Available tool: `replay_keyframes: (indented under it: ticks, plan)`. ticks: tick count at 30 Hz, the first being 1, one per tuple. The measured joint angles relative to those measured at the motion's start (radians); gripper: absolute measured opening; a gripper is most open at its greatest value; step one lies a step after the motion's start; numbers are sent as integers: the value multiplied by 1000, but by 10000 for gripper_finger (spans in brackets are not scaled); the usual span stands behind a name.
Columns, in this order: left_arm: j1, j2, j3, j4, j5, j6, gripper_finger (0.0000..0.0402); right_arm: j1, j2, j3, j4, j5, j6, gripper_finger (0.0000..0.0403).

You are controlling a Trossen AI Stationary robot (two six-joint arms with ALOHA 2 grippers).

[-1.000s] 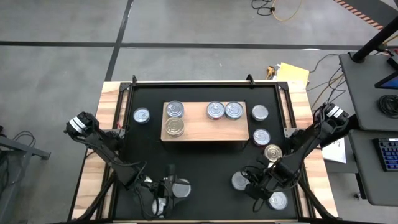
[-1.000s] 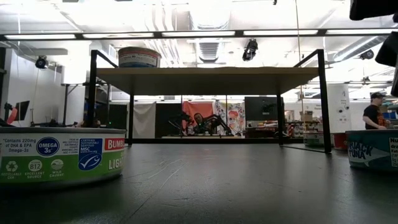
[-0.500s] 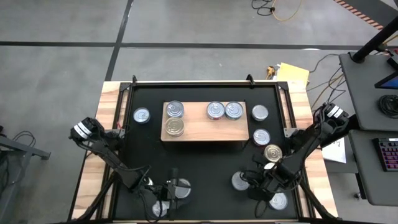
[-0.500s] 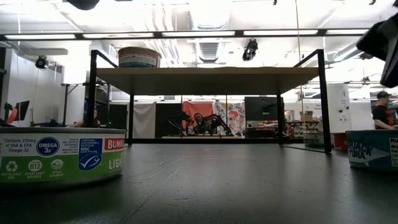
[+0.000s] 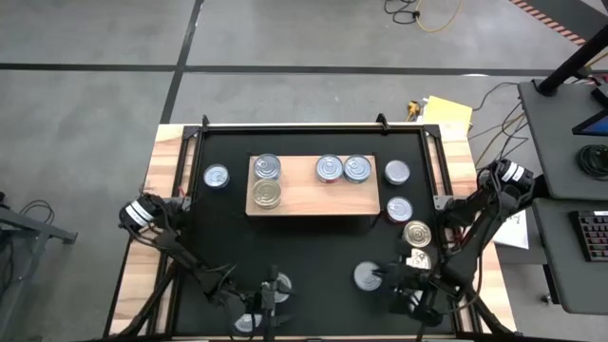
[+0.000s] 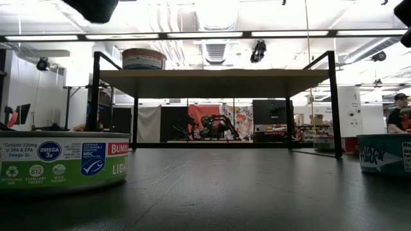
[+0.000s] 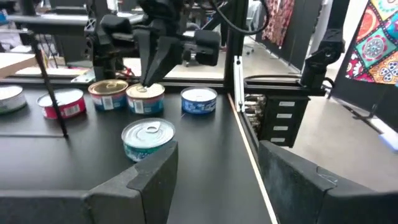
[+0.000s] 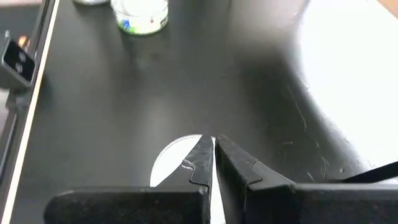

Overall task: Stack canned seafood by type on shelf
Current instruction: Stack the light green tuna can on the light green tuna can

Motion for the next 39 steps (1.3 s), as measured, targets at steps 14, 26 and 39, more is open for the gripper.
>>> replay_keyframes:
  ticks: [14,26,39]
  plan:
    - [8,180,275,-154,-193,180,204,21,1,-159,282,208,-36,9]
    - [32,181,277,-167,-145,150,179,21,1,-285,445,137,36,9]
    - [43,181,268,-180,-145,156,168,-48,100,-154,400,-67,44,9]
